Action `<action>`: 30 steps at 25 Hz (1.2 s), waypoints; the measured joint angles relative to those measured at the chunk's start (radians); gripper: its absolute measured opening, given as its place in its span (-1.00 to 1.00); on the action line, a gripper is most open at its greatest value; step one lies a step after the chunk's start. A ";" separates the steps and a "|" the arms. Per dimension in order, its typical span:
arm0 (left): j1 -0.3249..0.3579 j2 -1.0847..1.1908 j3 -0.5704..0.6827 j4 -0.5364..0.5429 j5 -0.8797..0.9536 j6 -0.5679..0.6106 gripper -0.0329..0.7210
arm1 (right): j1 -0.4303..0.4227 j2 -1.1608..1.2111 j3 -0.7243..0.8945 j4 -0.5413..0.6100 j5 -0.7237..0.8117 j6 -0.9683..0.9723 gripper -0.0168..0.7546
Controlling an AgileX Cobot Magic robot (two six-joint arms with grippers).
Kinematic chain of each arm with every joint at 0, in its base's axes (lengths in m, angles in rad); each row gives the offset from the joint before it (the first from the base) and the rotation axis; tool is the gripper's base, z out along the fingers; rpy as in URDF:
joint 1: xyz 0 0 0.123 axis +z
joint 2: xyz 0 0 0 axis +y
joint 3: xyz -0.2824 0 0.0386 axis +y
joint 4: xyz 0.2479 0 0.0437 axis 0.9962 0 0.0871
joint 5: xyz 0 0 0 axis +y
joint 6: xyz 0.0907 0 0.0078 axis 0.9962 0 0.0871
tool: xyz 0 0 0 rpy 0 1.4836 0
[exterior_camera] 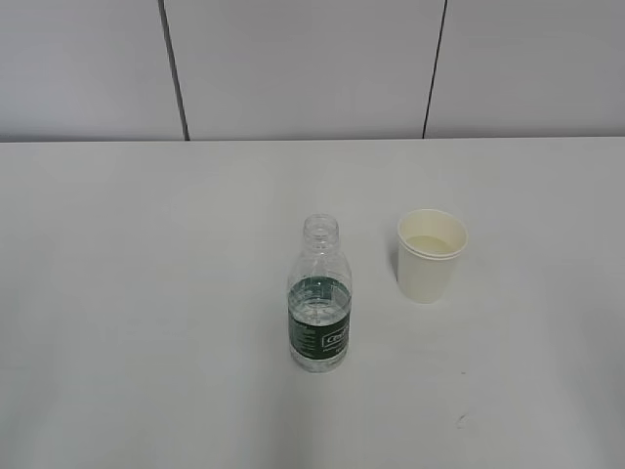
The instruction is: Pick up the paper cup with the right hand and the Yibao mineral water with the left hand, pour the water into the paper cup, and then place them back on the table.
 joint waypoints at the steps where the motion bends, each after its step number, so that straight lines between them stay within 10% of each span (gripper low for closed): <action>1: 0.000 -0.038 0.000 0.000 0.000 0.000 0.33 | 0.000 0.000 0.002 0.002 0.000 0.000 0.58; 30: 0.000 -0.207 -0.001 0.007 0.016 0.000 0.28 | 0.000 -0.311 0.038 0.027 -0.079 -0.001 0.58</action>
